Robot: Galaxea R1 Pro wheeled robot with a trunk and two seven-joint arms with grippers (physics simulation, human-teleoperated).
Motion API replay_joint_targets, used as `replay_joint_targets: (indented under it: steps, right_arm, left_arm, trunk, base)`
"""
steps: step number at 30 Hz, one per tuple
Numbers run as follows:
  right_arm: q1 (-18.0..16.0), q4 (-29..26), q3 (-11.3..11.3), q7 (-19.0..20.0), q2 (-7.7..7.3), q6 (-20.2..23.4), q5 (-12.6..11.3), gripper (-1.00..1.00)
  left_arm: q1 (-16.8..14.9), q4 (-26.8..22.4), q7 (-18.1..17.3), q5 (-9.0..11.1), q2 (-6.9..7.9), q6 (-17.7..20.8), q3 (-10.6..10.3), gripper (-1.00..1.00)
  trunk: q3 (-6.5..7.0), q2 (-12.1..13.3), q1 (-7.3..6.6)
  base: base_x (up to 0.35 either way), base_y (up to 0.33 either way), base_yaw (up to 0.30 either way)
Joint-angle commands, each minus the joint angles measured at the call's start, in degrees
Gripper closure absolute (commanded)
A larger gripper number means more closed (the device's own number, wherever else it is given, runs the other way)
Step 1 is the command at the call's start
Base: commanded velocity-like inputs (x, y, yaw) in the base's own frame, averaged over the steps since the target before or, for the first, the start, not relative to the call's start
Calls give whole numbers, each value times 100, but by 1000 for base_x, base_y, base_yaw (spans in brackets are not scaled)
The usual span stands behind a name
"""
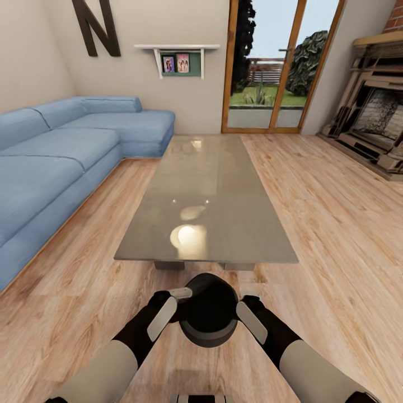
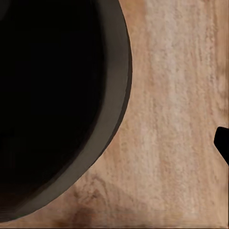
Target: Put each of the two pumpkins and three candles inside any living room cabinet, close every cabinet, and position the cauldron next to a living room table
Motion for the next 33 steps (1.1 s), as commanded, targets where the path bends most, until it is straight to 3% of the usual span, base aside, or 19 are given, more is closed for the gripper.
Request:
replay_joint_targets:
  steps: [1,12,17,33]
  right_arm:
    - [-5,-7,23,-59,-4,77,-50,-100]
    - [-2,-7,22,-81,-4,157,-54,-100]
    - [-3,-15,31,-188,1,160,-50,-100]
    - [-5,-16,31,-234,-1,151,-52,-100]
  left_arm:
    - [-3,-11,54,53,10,15,-6,-100]
    - [-2,33,38,54,193,154,141,-100]
    - [-2,-1,28,56,391,173,161,-100]
    - [-2,-15,37,50,412,174,158,-100]
  trunk:
    - [14,39,-24]
    - [211,481,-266]
    - [301,681,-376]
    - [588,1323,-727]
  base:
    - [-188,0,0]
    - [-73,0,0]
    - [-19,0,0]
    - [-85,10,0]
